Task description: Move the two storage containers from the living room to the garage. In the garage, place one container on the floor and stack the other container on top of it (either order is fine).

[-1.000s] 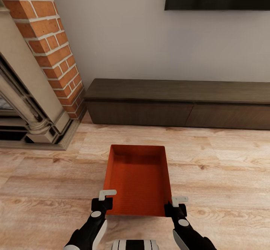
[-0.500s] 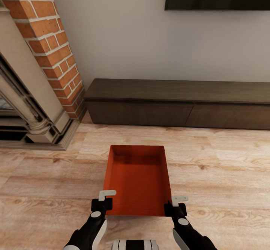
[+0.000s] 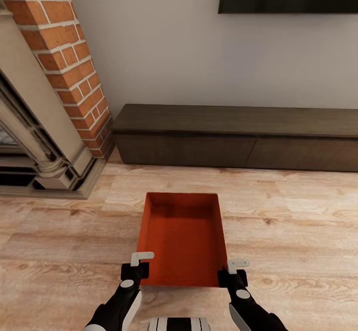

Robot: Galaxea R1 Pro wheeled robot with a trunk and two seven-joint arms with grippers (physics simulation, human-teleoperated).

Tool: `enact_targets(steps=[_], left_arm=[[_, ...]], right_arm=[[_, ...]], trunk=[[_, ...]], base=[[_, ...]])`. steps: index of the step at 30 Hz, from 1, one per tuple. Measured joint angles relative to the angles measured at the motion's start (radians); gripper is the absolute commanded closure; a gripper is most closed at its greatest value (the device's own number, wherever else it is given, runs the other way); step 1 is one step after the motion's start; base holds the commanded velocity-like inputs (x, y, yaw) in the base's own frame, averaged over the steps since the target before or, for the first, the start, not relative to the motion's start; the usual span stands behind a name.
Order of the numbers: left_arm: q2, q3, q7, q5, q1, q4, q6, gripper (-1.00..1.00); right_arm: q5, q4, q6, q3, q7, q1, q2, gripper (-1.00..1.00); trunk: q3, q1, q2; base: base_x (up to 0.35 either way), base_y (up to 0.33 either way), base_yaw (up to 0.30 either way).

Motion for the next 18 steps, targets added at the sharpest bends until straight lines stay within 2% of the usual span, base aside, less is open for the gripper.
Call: enact_targets(steps=[4,11,18], left_arm=[[0.0,0.005,0.0,0.001,0.0,0.001,0.033,1.0],[0.0,0.007,0.0,0.001,0.0,0.001,0.043,1.0],[0.0,0.007,-0.001,0.0,-0.001,0.001,0.044,1.0]], right_arm=[[0.004,0.0,0.039,-0.016,0.012,0.0,0.005,1.0],[0.004,0.0,0.049,-0.019,0.015,0.0,0.005,1.0],[0.004,0.001,0.049,-0.019,0.016,0.0,0.005,1.0]], trunk=[[0.0,0.0,0.0],[0.0,0.0,0.0],[0.022,-0.027,0.049]], base=[[0.0,0.0,0.0],[0.0,0.0,0.0],[0.0,0.0,0.0]])
